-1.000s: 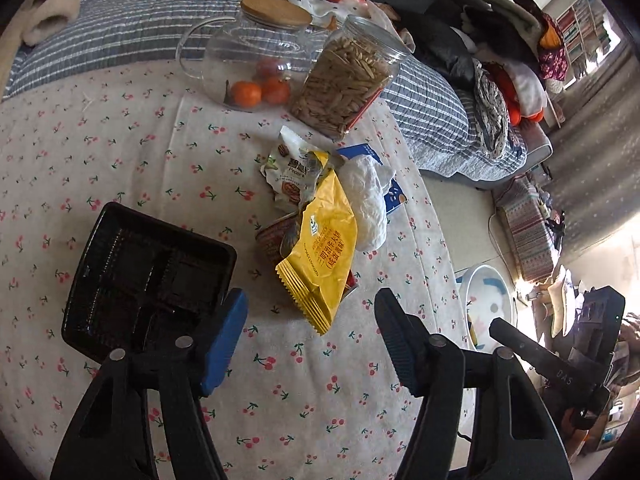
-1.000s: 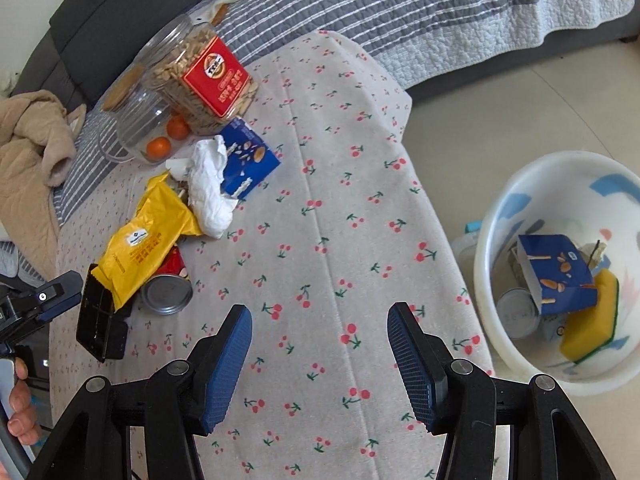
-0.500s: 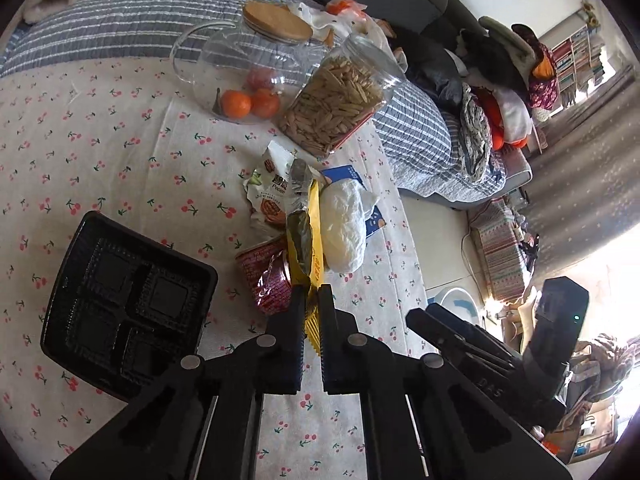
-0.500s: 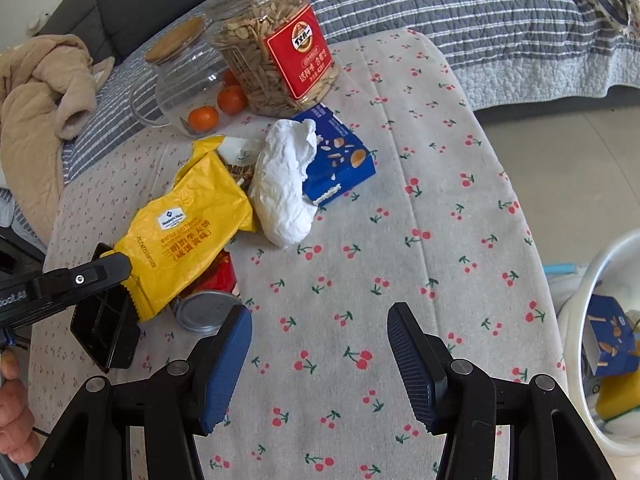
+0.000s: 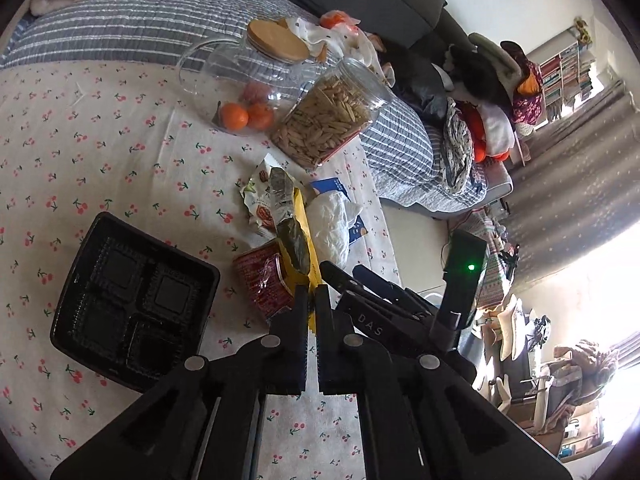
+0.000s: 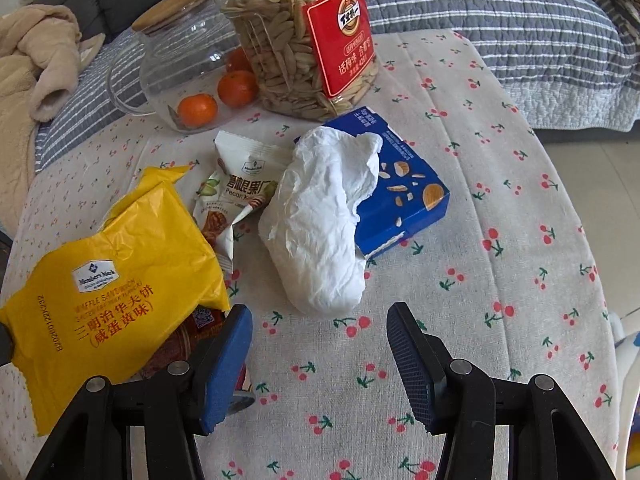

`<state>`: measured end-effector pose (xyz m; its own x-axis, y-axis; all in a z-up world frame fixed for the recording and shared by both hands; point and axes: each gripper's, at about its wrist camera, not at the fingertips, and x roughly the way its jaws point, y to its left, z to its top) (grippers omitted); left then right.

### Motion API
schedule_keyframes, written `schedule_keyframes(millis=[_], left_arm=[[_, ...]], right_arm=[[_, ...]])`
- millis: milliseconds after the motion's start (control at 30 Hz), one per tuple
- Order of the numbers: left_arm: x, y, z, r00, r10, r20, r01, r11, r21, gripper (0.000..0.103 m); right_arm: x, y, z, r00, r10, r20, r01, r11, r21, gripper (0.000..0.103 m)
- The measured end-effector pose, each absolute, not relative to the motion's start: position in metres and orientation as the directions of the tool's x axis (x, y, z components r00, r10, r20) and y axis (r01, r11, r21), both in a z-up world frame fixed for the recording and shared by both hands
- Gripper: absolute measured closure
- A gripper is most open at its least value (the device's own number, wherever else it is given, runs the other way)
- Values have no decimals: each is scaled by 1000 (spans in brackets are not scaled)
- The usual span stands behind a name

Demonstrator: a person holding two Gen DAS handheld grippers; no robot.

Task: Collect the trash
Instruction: 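Grasp the yellow snack bag with the left tool while the right tool grasps the white tissue, then carry the yellow bag and white tissue over the white bin with both tools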

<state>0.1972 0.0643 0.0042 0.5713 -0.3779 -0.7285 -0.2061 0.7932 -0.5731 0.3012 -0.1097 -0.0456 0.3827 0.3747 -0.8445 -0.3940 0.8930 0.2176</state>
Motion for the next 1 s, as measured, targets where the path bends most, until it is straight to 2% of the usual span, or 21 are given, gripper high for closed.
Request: schedule_keyframes(millis=[67,167,600,1000], left_arm=[[197,64,7,574,-365,-733,-201,805,-559,101],[197,70,3,572,-366,-734,-218,794,-567,101],[189,72,22,621,-388,-681,-174,779,-602,103],[186,41,46,659,-420,-623,-89,780,-620,103]], right_arm=[[303,-106,-50,396,355,-847,-387,901,196,48],[303,-102,-59,386,346,-855,-397,899,185,76],[291,-135,-15,447,416,-792,-339,898,280,78],[277,-173,4,446,449,-774,-302,890,342,78]])
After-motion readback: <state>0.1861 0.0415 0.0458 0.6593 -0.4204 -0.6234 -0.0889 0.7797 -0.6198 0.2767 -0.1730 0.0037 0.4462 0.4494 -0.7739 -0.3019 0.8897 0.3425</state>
